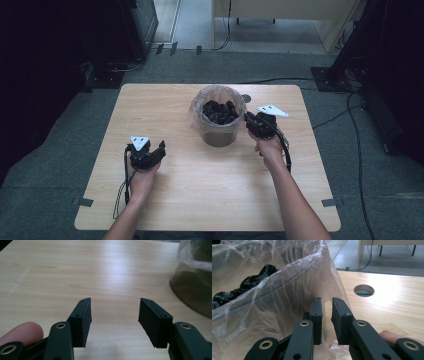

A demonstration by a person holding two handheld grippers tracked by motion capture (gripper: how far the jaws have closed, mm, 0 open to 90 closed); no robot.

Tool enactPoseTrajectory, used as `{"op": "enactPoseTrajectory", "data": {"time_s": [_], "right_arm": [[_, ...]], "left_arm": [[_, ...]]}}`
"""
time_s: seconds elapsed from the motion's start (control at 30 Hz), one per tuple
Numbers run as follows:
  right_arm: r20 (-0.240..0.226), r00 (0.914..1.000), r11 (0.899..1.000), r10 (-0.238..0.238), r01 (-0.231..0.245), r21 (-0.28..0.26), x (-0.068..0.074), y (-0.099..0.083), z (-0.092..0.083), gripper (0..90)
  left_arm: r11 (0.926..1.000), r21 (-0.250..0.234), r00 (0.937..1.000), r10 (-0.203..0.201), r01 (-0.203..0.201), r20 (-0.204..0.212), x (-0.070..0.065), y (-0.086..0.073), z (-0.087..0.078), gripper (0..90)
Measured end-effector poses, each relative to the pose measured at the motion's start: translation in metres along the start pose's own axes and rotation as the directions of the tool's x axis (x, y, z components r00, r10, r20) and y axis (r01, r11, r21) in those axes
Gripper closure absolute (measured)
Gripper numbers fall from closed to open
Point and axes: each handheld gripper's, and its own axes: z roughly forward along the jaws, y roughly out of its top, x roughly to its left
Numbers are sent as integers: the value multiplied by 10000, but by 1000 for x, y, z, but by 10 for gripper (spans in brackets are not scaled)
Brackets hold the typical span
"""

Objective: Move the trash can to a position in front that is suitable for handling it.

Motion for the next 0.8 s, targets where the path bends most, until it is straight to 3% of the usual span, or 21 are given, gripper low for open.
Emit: {"op": "enactPoseTrajectory", "data": {"time_s": [0.13, 0.23, 0.47, 0.6, 0.67, 0.8], "right_arm": [[-111, 9998, 9998, -183, 183, 21, 11, -3, 5, 791], [479, 9986, 9996, -242, 250, -163, 14, -2, 7, 767], [1309, 9907, 9987, 379, -332, -379, 13, 2, 18, 771], [1345, 9895, 9981, 535, -488, -377, 17, 3, 27, 783], [1460, 9872, 9975, 650, -599, -385, 18, 4, 31, 796], [1161, 9873, 9940, 1082, -1055, -290, 13, 4, 38, 831]], "left_arm": [[9992, -175, 9992, -348, 352, 220, -9, 15, 10, 456], [9984, -219, 9979, -518, 527, 387, -15, 29, 18, 486], [9981, -212, 9979, -568, 574, 316, -32, 53, 44, 558], [9967, -385, 9972, -700, 710, 266, -44, 63, 60, 668], [9953, -517, 9955, -797, 823, 504, -52, 69, 64, 741], [9972, -609, 9938, -360, 426, 1048, -70, 77, 73, 816]]}}
